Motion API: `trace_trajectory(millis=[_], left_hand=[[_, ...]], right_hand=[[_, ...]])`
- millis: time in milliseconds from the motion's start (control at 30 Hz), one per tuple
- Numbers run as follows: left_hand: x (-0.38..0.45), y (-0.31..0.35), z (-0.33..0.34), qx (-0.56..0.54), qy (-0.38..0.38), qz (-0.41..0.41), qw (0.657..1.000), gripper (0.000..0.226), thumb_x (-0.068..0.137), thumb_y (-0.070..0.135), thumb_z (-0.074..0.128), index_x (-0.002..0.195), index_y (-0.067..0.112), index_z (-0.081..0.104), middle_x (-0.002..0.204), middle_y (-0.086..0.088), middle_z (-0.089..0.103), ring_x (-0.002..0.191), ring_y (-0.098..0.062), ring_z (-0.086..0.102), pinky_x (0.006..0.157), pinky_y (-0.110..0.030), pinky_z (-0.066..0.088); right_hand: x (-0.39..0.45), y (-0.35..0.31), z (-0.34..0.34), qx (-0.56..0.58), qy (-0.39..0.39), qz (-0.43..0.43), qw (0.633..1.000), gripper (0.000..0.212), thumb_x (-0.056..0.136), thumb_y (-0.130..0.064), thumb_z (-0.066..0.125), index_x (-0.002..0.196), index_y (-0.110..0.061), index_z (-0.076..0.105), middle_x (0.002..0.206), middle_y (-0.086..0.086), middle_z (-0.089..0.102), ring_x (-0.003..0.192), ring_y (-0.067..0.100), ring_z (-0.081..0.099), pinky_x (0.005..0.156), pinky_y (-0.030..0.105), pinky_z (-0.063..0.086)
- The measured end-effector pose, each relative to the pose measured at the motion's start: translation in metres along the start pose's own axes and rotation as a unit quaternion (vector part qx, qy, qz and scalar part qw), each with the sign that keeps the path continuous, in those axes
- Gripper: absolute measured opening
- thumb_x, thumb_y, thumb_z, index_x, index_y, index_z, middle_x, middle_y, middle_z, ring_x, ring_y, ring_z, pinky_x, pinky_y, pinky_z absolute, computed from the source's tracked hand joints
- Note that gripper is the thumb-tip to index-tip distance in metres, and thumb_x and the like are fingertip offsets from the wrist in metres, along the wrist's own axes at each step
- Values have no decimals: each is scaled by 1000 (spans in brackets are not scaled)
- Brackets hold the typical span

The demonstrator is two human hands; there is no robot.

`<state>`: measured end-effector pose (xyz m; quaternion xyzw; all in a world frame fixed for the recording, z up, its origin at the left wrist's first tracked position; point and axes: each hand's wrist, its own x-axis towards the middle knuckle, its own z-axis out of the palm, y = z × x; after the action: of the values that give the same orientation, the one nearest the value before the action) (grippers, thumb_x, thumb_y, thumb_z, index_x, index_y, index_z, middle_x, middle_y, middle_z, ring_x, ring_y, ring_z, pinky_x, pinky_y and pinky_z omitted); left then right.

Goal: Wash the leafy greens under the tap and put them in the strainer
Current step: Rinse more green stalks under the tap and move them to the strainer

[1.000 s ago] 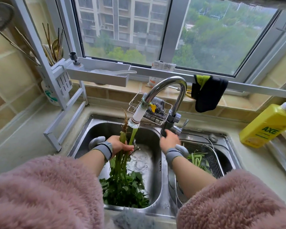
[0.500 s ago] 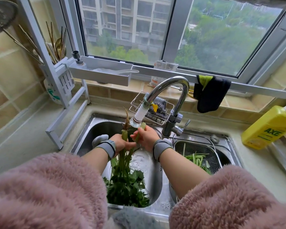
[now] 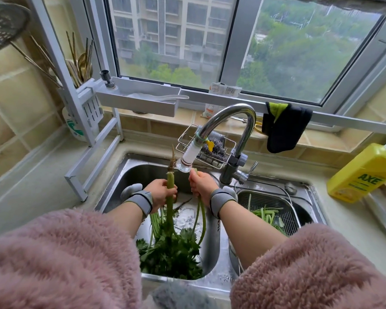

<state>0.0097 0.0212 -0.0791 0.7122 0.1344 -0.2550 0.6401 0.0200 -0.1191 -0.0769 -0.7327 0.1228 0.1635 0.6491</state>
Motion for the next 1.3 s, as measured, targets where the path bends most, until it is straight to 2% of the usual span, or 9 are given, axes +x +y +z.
trace_trajectory(millis=[100, 167, 300, 567, 700, 900, 1100, 1200, 1300], left_hand=[[-1, -1, -1, 24, 16, 23, 999, 21, 89, 2, 57, 109, 1, 61, 91, -10, 61, 92, -26, 59, 88, -38, 51], [-5, 1, 1, 24, 22, 32, 999, 25, 88, 1, 58, 113, 1, 60, 95, -13, 62, 88, -25, 60, 77, -30, 53], [-6, 1, 0, 25, 50, 32, 998, 29, 86, 0, 61, 115, -2, 58, 103, -18, 64, 92, -27, 62, 79, -31, 52], [-11, -1, -5, 9, 18, 26, 999, 24, 89, 1, 57, 113, 1, 60, 90, -11, 67, 81, -19, 64, 76, -29, 53], [-15, -2, -6, 3, 8, 18, 1000, 19, 89, -2, 55, 108, 2, 59, 84, -10, 64, 72, -16, 64, 66, -25, 55], [-16, -6, -9, 21, 18, 21, 999, 12, 87, -4, 58, 95, 4, 57, 84, -8, 60, 75, -18, 62, 69, -28, 53], [-17, -5, -10, 43, 6, 13, 999, 10, 90, -1, 55, 86, 9, 56, 79, -9, 60, 72, -17, 61, 65, -27, 51], [-18, -5, -10, 56, 4, 8, 998, 12, 91, 0, 53, 84, 9, 57, 76, -7, 59, 69, -16, 59, 64, -26, 50], [-16, -6, -12, 81, 6, -2, 997, 10, 91, 2, 54, 84, 9, 58, 76, -7, 60, 70, -15, 58, 66, -27, 50]], right_hand=[[-6, 0, -4, -35, -12, -21, 999, 22, 92, -18, 56, 70, -18, 51, 60, -4, 43, 52, 8, 36, 49, 18, 30], [-9, 0, -7, -39, -4, -33, 999, 7, 88, -12, 61, 81, -12, 64, 65, -4, 52, 58, 7, 43, 51, 16, 35], [-8, 3, -15, -60, -3, -32, 998, 22, 87, -11, 63, 107, -5, 67, 77, -5, 61, 68, 6, 52, 56, 14, 39], [-6, 9, -9, -105, -28, -63, 992, 29, 87, -19, 64, 112, -3, 66, 79, -6, 63, 48, -8, 52, 51, 8, 38], [-6, 10, -1, -115, -41, -81, 989, 31, 85, -11, 66, 113, 1, 64, 104, 13, 68, 69, 3, 57, 68, 14, 47], [-3, 10, 1, -149, -45, -73, 985, 14, 86, -15, 66, 97, -6, 66, 68, -6, 57, 58, 5, 47, 57, 17, 38], [-6, 6, 3, -173, -51, -74, 981, 23, 86, -15, 65, 106, -3, 66, 84, 2, 64, 75, 13, 57, 79, 27, 50], [-8, 1, -2, -221, -44, -95, 970, 23, 89, -18, 61, 105, -2, 67, 88, 5, 63, 68, 7, 53, 65, 17, 44], [-8, -2, -6, -289, -37, -111, 950, 23, 91, -20, 59, 102, -2, 67, 92, 12, 67, 74, 14, 53, 70, 20, 38]])
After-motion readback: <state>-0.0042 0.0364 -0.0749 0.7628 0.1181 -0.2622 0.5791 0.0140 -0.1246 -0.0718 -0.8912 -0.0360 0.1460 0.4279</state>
